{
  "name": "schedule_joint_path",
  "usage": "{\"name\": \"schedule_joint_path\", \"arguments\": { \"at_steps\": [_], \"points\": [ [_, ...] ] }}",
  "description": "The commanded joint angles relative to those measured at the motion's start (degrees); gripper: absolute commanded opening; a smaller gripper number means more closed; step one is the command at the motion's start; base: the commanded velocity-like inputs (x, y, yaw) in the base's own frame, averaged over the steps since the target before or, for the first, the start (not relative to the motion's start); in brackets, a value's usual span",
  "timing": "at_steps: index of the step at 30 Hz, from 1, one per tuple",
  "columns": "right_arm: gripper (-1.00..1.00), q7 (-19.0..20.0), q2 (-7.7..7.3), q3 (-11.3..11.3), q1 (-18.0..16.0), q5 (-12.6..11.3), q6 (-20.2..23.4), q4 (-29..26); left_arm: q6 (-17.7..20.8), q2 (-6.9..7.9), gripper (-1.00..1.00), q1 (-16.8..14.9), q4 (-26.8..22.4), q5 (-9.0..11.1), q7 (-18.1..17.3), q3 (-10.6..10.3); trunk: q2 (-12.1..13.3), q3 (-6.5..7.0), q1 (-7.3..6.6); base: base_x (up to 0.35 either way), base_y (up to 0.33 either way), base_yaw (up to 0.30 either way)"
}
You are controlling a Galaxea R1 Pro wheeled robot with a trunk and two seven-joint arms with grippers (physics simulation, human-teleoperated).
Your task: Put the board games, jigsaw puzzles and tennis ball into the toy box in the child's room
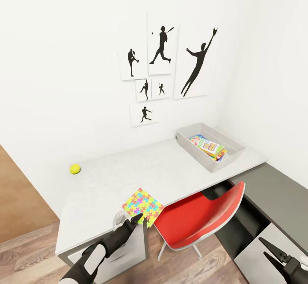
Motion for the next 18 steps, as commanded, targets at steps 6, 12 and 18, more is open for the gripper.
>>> {"name": "schedule_joint_path", "arguments": {
  "at_steps": [6,12,18],
  "points": [
    [1.0,-0.04,-0.01,-0.04,0.0,-0.22,0.35,-0.2,0.53,0.16,1.0,-0.05,0.02,0.27,-0.28,0.26,-0.11,-0.1,0.03,0.0,0.0,0.0],
    [1.0,-0.02,0.05,-0.04,0.0,-0.25,0.37,-0.23,0.53,0.22,1.0,-0.05,0.02,0.26,-1.79,0.26,-0.11,-0.1,0.03,0.0,0.0,0.0],
    [1.0,-0.01,0.07,-0.04,0.0,-0.28,0.32,-0.24,0.5,0.18,1.0,-0.05,0.02,0.26,-5.85,0.18,-0.11,-0.1,0.03,0.0,0.0,0.0]
  ]
}}
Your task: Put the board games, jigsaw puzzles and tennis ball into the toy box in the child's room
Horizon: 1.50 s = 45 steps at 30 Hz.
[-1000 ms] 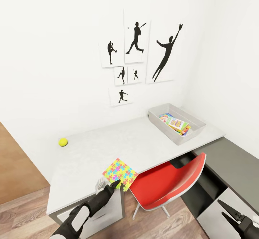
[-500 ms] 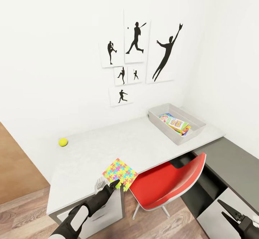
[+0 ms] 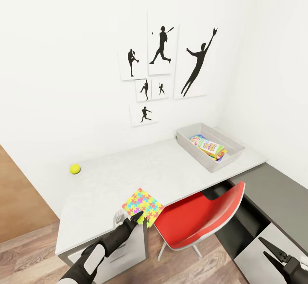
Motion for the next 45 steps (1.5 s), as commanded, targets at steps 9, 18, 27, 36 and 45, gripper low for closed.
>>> {"name": "schedule_joint_path", "arguments": {
  "at_steps": [9,18,27,36,45],
  "points": [
    [1.0,-0.01,-0.09,0.97,0.0,-0.16,0.21,-0.04,0.48,-0.14,1.0,-0.05,0.02,0.26,-0.88,0.24,-0.11,-0.1,0.03,0.0,0.0,0.0],
    [1.0,-0.01,-0.1,1.08,0.0,-0.16,0.2,-0.04,0.48,-0.05,1.0,-0.05,0.02,0.26,-0.96,0.24,-0.91,-0.46,0.47,0.0,0.0,0.0],
    [1.0,-0.01,-0.14,1.09,0.0,-0.16,0.2,-0.04,0.48,-0.05,1.0,-0.05,0.02,0.26,-1.05,0.25,-2.12,-1.0,1.13,0.0,0.0,0.0],
    [1.0,-0.01,-0.18,1.1,0.0,-0.16,0.2,-0.04,0.45,-0.05,1.0,-0.05,0.02,0.26,-1.05,0.3,-2.12,-1.0,1.13,0.0,0.0,0.0],
    [1.0,-0.01,-0.24,1.1,0.0,-0.16,0.2,0.01,0.41,-0.08,1.0,-0.05,0.1,0.41,-0.96,0.63,-2.12,-1.0,1.13,0.0,0.0,0.0]
  ]
}}
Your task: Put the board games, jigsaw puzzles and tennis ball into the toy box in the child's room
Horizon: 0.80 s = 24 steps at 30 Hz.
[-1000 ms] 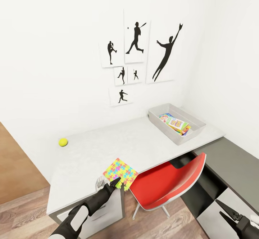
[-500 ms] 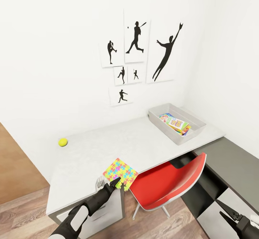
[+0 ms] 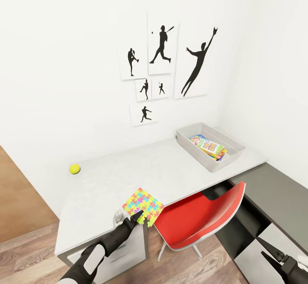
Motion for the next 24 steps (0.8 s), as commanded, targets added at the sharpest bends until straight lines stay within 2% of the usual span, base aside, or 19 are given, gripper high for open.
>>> {"name": "schedule_joint_path", "arguments": {
  "at_steps": [1,6,9,14,24],
  "points": [
    [1.0,-0.01,-0.02,-0.04,0.0,-0.24,0.35,-0.02,0.56,-0.04,1.0,-0.05,0.03,0.26,-0.18,0.72,-0.1,-0.1,0.03,0.0,0.0,0.0],
    [1.0,-0.01,-0.04,-0.04,0.0,-0.24,0.35,0.0,0.6,-0.07,1.0,-0.05,0.03,0.28,-0.18,4.11,-1.71,-0.81,0.91,0.0,0.0,0.0],
    [1.0,-0.01,-0.04,-0.04,0.0,-0.24,0.35,0.01,0.61,-0.09,1.0,-0.05,0.03,0.28,-0.16,4.83,-1.71,-0.81,0.91,0.0,0.0,0.0],
    [1.0,-0.01,-0.04,-0.04,0.0,-0.24,0.35,0.01,0.61,-0.1,1.0,-0.05,0.03,0.28,-0.18,5.1,-1.71,-0.81,0.91,0.0,0.0,0.0],
    [1.0,-0.01,-0.04,-0.04,-0.02,-0.24,0.35,0.01,0.65,-0.1,1.0,-0.05,0.03,0.19,-0.1,5.19,-5.32,-2.43,2.89,0.0,0.0,0.0]
  ]
}}
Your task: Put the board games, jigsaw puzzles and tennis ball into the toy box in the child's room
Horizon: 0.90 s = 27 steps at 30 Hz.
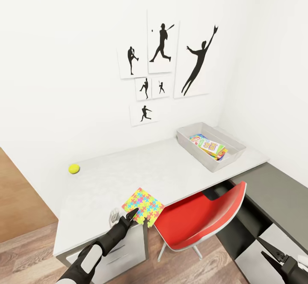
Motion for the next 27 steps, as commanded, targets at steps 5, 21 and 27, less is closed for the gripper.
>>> {"name": "schedule_joint_path", "arguments": {
  "at_steps": [5,21,27],
  "points": [
    [1.0,-0.02,-0.01,-0.04,0.0,-0.23,0.35,-0.04,0.58,-0.05,1.0,-0.04,0.02,0.25,-0.1,0.27,-0.08,-0.08,0.02,0.0,0.0,0.0],
    [1.0,-0.02,-0.07,-0.04,0.02,-0.23,0.35,-0.04,0.55,-0.13,1.0,-0.04,0.02,0.09,-0.21,0.11,-1.29,-0.62,0.68,0.0,0.0,0.0],
    [1.0,-0.02,-0.09,-0.04,0.02,-0.23,0.35,-0.04,0.42,-0.29,1.0,-0.04,0.02,0.07,-0.19,0.03,-1.29,-0.62,0.68,-0.001,0.0,0.0]
  ]
}}
